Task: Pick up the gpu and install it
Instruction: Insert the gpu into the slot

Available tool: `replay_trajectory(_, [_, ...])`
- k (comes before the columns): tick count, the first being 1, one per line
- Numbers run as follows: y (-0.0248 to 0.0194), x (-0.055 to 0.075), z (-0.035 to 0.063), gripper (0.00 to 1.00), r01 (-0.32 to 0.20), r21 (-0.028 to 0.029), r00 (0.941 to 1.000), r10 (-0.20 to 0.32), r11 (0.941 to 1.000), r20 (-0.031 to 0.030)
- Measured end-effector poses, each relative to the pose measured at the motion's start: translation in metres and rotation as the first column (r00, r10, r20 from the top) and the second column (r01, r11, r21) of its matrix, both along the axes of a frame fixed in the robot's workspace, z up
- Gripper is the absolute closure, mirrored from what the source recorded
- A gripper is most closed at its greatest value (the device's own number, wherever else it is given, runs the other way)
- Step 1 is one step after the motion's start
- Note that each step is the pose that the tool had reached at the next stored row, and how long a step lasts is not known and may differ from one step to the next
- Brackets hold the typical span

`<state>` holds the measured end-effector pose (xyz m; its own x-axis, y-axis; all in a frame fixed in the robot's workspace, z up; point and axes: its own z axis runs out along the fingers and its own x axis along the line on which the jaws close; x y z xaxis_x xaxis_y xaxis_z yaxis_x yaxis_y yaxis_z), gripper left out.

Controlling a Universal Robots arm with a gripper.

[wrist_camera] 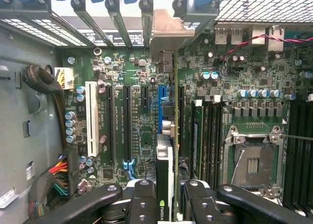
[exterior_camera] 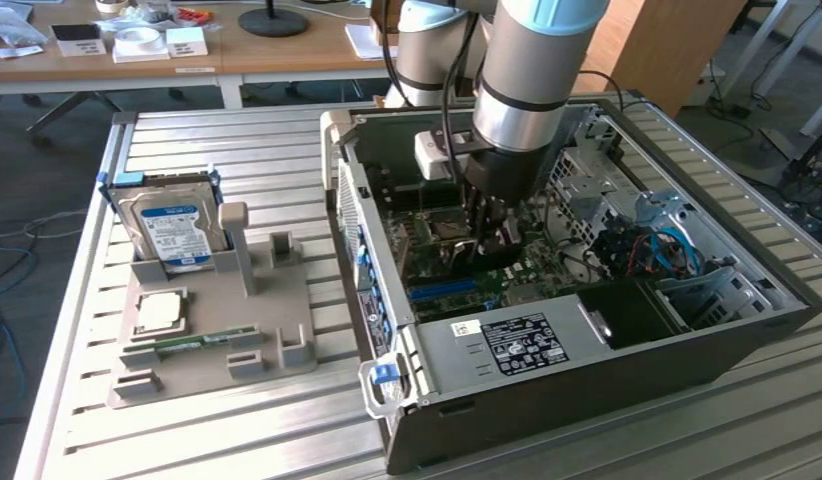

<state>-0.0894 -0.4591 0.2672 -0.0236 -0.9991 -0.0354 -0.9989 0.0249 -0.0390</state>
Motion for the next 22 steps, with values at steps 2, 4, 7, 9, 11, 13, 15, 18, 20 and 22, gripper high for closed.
replay_trajectory(2, [0.0000,-0.0001,-0.0013,0.73,0.000,-0.0001,1.0000,0.000,1.0000,0.0000])
replay_trajectory(4, [0.0000,-0.0002,-0.0028,0.73,0.000,-0.0001,1.0000,0.000,1.0000,0.0000])
replay_trajectory(7, [0.0000,-0.0003,-0.0039,0.73,0.000,-0.0003,1.0000,0.000,1.0000,-0.0001])
replay_trajectory(9, [0.0000,-0.0004,-0.0039,0.73,0.000,-0.0004,1.0000,0.000,1.0000,-0.0001])
replay_trajectory(11, [-0.0001,-0.0010,-0.0041,0.73,0.000,-0.0001,1.0000,0.000,1.0000,0.0000])
replay_trajectory(13, [-0.0006,-0.0017,-0.0040,0.73,0.000,-0.0002,1.0000,0.000,1.0000,0.0000])
replay_trajectory(15, [-0.0009,-0.0024,-0.0040,0.73,0.000,-0.0002,1.0000,0.000,1.0000,0.0000])
replay_trajectory(18, [-0.0017,-0.0025,-0.0040,0.73,0.000,-0.0001,1.0000,0.000,1.0000,0.0000])
replay_trajectory(20, [-0.0018,-0.0030,-0.0040,0.73,0.000,-0.0002,1.0000,0.000,1.0000,0.0000])
replay_trajectory(22, [-0.0021,-0.0046,-0.0040,0.73,0.000,-0.0002,1.0000,0.000,1.0000,0.0001])
